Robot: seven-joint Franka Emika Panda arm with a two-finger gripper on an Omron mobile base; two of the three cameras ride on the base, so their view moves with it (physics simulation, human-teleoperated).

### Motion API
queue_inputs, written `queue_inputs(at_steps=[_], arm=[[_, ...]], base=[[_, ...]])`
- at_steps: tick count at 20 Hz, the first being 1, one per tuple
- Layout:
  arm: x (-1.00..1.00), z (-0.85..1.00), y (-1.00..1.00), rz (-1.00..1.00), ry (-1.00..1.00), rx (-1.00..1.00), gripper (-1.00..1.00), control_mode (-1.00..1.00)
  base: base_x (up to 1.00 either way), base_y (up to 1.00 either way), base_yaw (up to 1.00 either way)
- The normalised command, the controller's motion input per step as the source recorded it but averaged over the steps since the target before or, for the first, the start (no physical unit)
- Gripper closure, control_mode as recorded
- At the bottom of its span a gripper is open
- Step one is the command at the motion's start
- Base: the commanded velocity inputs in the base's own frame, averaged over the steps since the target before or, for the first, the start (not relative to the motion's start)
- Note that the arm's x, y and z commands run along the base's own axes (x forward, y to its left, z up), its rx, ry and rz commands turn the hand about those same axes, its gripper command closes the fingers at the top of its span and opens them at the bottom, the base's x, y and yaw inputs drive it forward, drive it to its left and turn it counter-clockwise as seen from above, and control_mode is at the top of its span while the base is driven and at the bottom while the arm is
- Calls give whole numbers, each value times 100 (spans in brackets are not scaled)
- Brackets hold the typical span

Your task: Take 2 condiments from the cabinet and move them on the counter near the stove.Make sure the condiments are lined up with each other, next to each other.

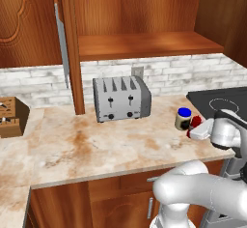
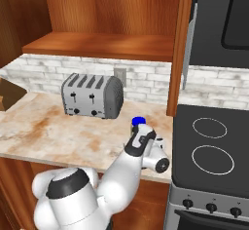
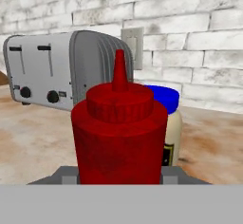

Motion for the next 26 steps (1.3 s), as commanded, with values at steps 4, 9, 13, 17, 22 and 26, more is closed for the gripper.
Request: queue_inputs(at_steps=[4,9,13,17,22,26], arm=[[16,-27,-15,1,0,0,100,-100],[13,-20,-3,1,-3,0,100,-100],[4,-18,-4,2,-4,0,100,-100],[0,-17,0,2,-5,0,100,-100],[0,-9,0,2,-8,0,100,-100],[0,-4,0,3,-11,0,100,-100]], base=[[0,0,0],[0,0,0],[0,0,0],[0,0,0],[0,0,0],[0,0,0]])
